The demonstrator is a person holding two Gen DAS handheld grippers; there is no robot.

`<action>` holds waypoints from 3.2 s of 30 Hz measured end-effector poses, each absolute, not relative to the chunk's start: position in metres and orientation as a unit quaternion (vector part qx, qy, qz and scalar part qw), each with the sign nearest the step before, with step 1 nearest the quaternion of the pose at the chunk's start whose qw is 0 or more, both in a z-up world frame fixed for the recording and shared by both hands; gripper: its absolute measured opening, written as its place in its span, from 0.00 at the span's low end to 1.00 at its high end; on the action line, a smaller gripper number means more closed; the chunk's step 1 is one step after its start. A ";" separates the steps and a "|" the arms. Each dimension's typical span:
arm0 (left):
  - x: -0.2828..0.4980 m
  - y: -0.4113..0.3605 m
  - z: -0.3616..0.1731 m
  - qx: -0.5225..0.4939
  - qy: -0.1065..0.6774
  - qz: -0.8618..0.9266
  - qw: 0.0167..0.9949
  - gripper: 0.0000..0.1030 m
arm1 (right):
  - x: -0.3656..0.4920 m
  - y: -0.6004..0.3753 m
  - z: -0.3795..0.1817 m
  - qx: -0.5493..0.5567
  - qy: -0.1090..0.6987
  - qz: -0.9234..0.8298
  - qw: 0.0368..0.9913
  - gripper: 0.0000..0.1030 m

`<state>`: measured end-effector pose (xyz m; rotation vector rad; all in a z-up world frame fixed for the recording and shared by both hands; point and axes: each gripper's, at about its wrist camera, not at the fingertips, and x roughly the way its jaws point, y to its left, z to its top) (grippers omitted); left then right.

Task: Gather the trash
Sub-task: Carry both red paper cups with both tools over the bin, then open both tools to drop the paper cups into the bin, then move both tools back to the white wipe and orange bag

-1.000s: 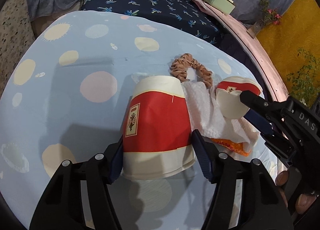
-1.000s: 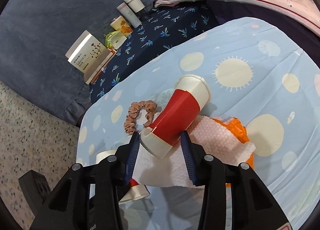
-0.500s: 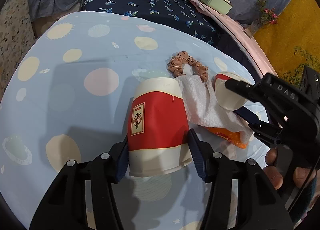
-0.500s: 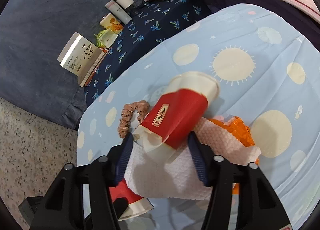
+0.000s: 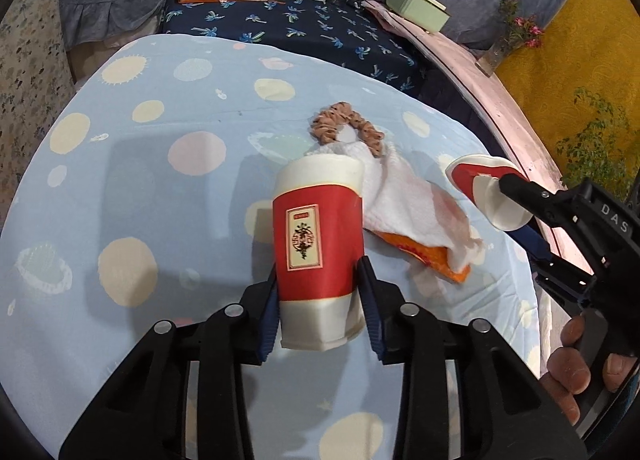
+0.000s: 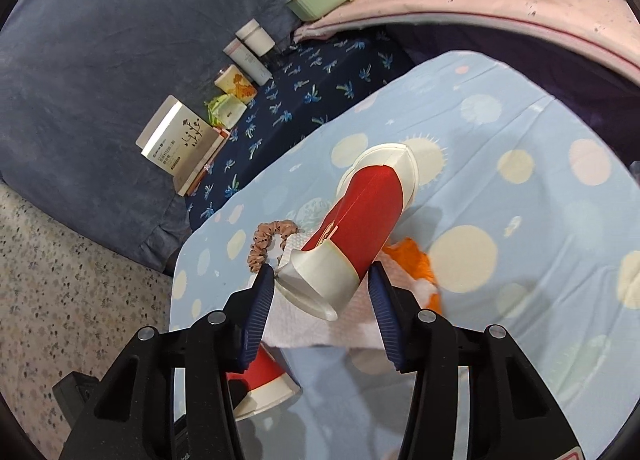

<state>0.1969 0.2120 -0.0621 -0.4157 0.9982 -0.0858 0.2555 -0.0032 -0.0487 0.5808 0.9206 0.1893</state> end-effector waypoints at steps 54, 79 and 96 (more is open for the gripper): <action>0.111 -0.148 0.005 0.021 0.453 -0.285 0.844 0.23 | 0.032 -0.290 -0.009 0.276 0.302 -0.106 0.906 0.46; 0.142 -0.233 -0.015 0.055 0.452 -0.300 0.838 0.60 | 0.024 -0.364 -0.047 0.329 0.308 -0.159 0.878 0.28; 0.151 -0.158 -0.018 0.006 0.462 -0.230 0.856 0.66 | 0.044 -0.316 -0.036 0.294 0.325 -0.126 0.890 0.37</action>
